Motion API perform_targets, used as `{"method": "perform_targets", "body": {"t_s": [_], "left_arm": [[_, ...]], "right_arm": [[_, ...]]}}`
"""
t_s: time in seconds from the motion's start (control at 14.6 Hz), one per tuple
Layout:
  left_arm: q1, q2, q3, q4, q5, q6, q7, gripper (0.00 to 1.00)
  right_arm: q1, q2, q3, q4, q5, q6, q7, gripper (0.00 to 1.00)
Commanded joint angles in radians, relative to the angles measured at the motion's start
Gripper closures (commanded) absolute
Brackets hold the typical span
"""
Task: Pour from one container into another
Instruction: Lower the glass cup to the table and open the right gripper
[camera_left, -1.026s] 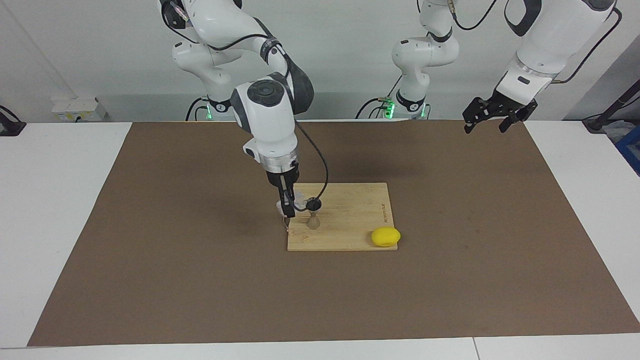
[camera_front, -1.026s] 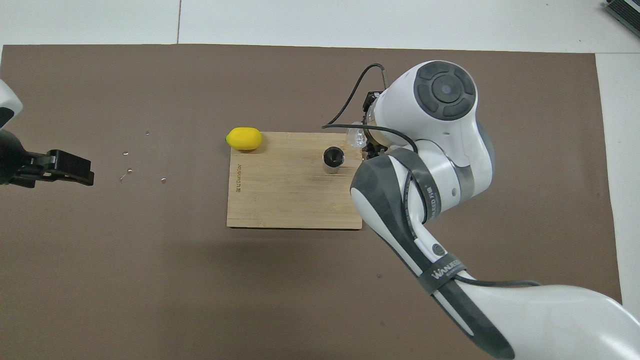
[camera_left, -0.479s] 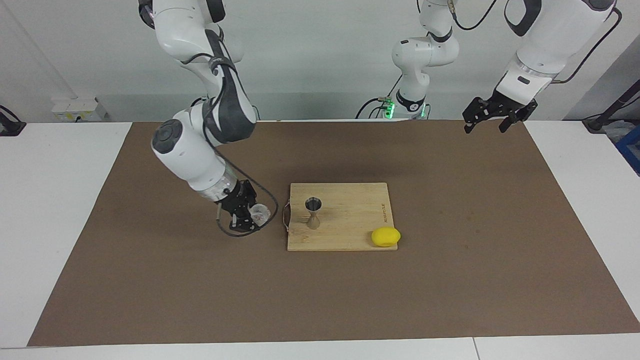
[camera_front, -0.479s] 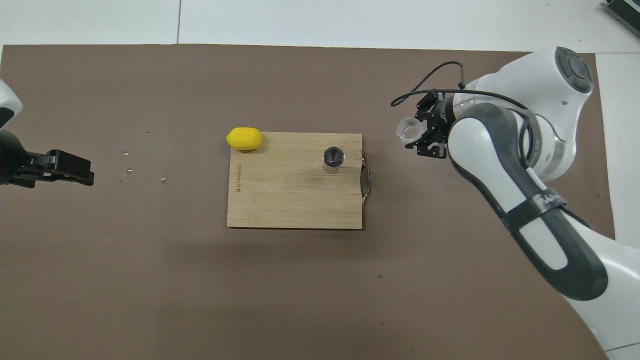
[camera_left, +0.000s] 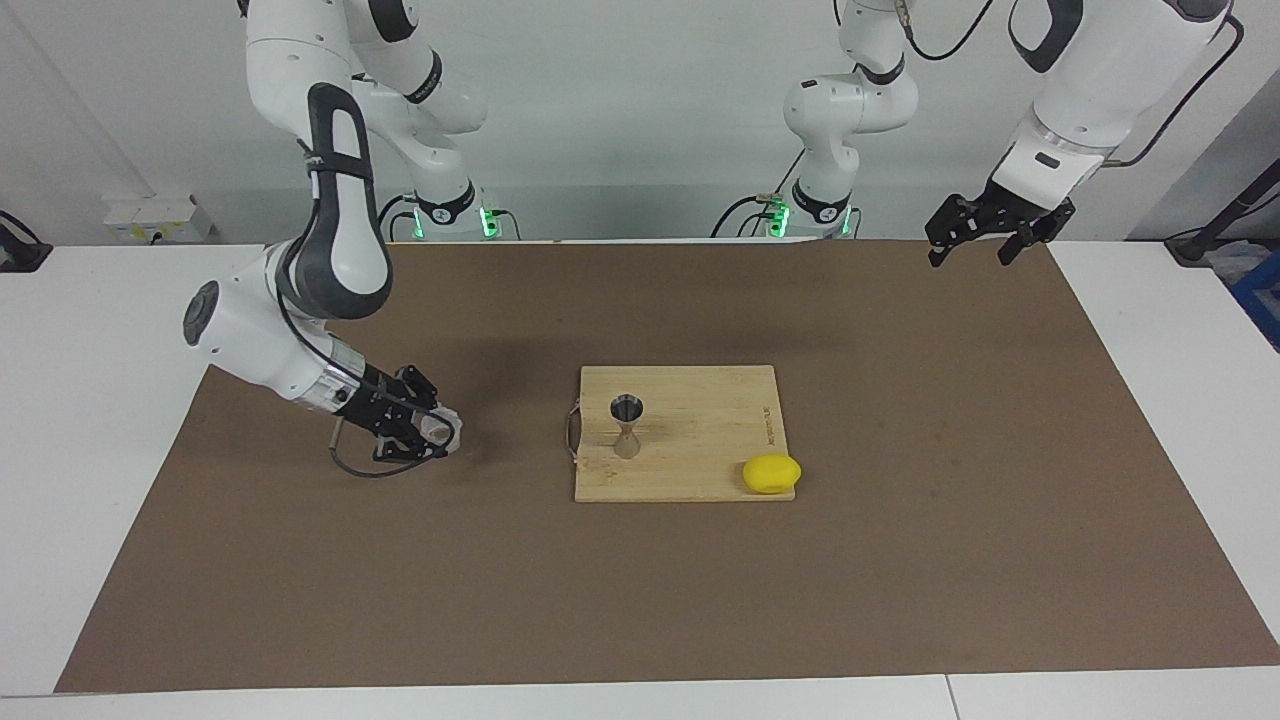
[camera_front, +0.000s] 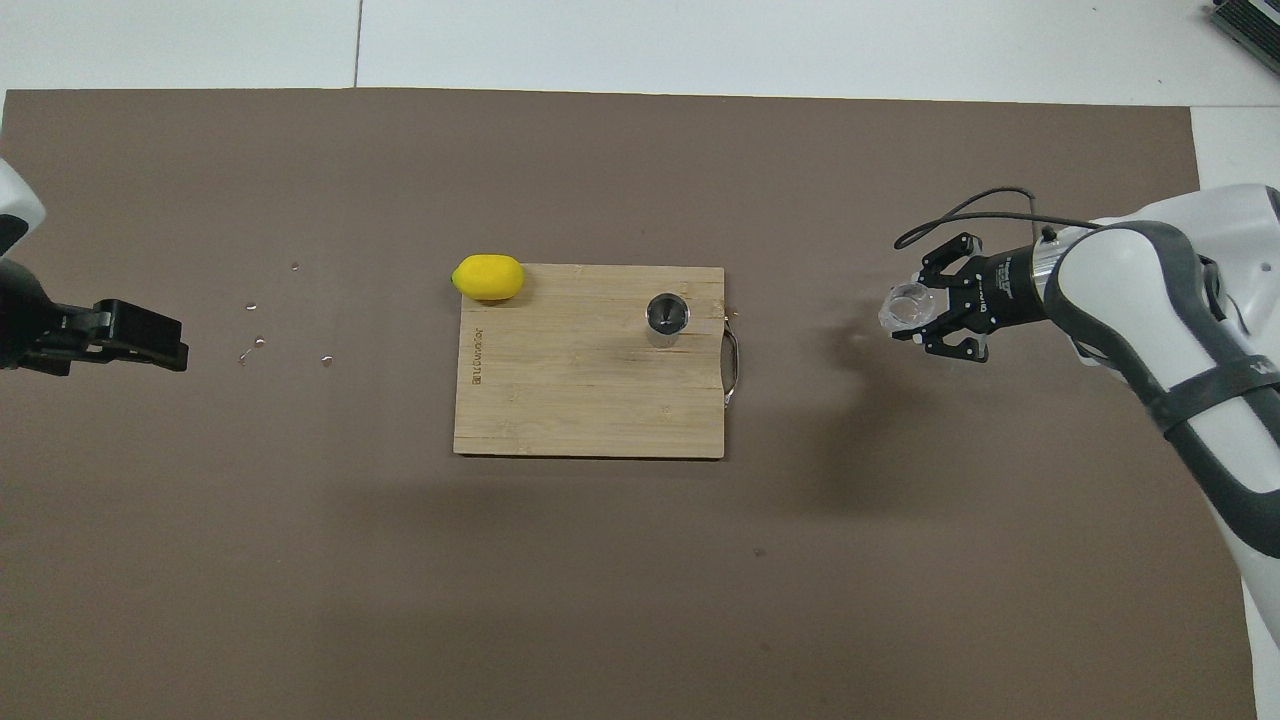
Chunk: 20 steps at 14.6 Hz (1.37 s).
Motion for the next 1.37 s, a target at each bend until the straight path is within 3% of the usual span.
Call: {"method": "perform_targets", "body": {"t_s": [0.0, 0.27, 0.62, 0.68, 0.82, 0.89, 1.3], "left_arm": [[0.01, -0.001, -0.008, 0.005, 0.016, -0.012, 0.0, 0.0], [0.009, -0.001, -0.008, 0.007, 0.016, -0.012, 0.0, 0.0], [0.009, -0.001, -0.008, 0.007, 0.016, -0.012, 0.0, 0.0], [0.009, -0.001, -0.008, 0.005, 0.016, -0.012, 0.0, 0.0], [0.009, -0.001, -0.008, 0.007, 0.016, -0.012, 0.0, 0.0], [0.01, -0.001, -0.008, 0.005, 0.016, -0.012, 0.0, 0.0], [0.01, -0.001, -0.008, 0.007, 0.016, -0.012, 0.0, 0.0]], "right_arm": [[-0.055, -0.008, 0.015, -0.066, 0.071, -0.006, -0.136, 1.0], [-0.134, 0.025, 0.015, -0.083, 0.11, -0.058, -0.285, 1.0], [-0.155, 0.011, 0.013, -0.146, 0.141, -0.044, -0.377, 1.0], [-0.157, 0.009, 0.013, -0.156, 0.143, -0.039, -0.378, 0.94], [-0.157, 0.006, 0.012, -0.167, 0.143, -0.033, -0.378, 0.19], [-0.157, 0.006, 0.011, -0.173, 0.141, -0.026, -0.378, 0.02], [-0.198, -0.009, 0.001, -0.176, 0.098, -0.016, -0.414, 0.01]]}}
